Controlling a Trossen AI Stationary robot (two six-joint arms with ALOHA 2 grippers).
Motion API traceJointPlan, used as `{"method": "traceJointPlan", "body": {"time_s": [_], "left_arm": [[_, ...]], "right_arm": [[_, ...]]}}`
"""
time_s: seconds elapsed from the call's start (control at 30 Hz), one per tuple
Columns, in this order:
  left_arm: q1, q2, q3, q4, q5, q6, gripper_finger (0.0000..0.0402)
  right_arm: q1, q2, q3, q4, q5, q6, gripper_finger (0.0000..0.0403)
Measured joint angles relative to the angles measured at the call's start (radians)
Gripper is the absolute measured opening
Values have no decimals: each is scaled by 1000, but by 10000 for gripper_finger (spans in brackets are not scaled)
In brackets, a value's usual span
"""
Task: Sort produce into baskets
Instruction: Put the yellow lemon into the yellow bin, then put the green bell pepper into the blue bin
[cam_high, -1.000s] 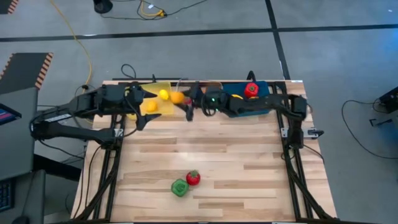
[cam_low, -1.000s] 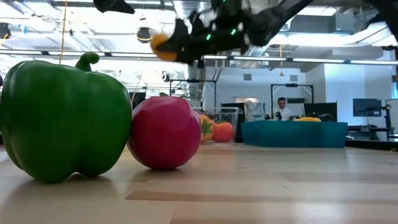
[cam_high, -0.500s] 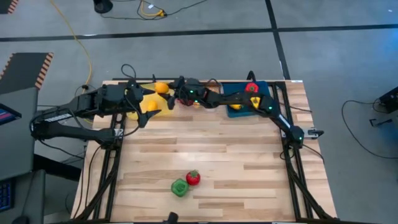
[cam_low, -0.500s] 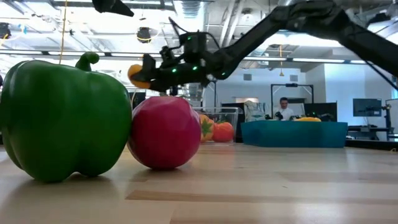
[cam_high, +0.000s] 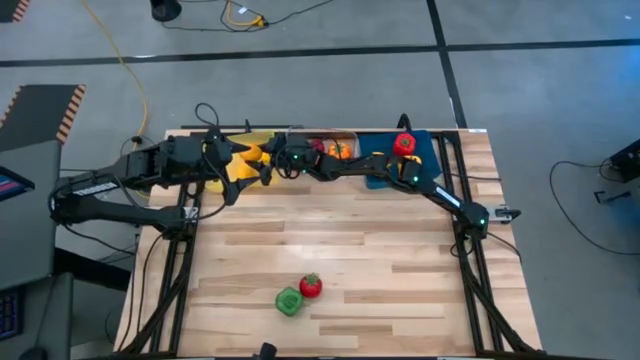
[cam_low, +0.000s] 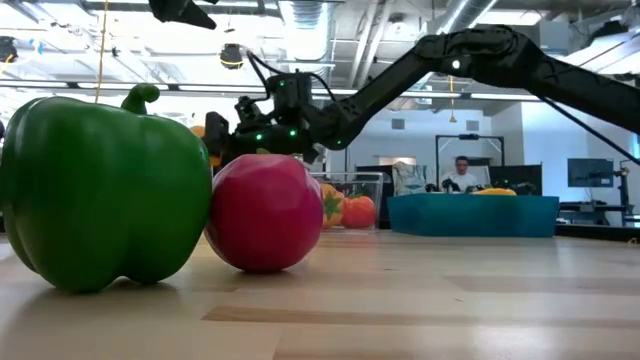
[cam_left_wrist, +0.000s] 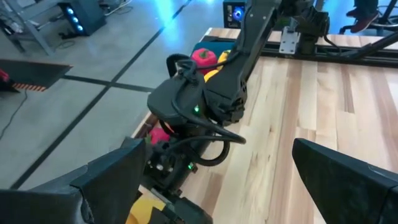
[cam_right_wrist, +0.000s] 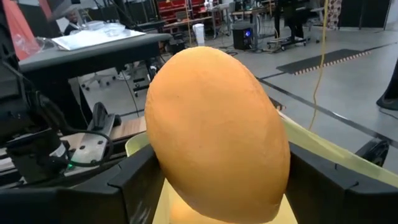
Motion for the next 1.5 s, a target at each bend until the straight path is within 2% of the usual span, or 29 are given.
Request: {"method": "traceJointPlan", "body": {"time_s": [0.27,0.57,0.83,0.93,1.07,1.17,1.3,1.5], "left_arm": [[0,2,0,-4,1,0,391],[0,2,0,-4,12,0,391],[0,2,0,-5,37,-7,391],[0,2,0,-5,70,-13,391],[-2,2,0,-6,143,-38,391],[-25,13,0,-7,160,-63,391],[-93,43,0,-31,161,-111,391],[-234,136,0,-48,169,-209,391]], "right_arm": [[-1,-1,0,-1,0,1,321],[-1,-1,0,-17,0,-2,394],[-1,-40,0,-85,-1,-5,393],[-2,-109,-1,-212,-1,-22,396],[-5,-234,-1,-432,-2,-192,396],[-5,-339,-1,-588,-2,-284,394],[-9,-484,-1,-765,1,-366,393],[-24,-658,-1,-1023,31,-376,393]]}}
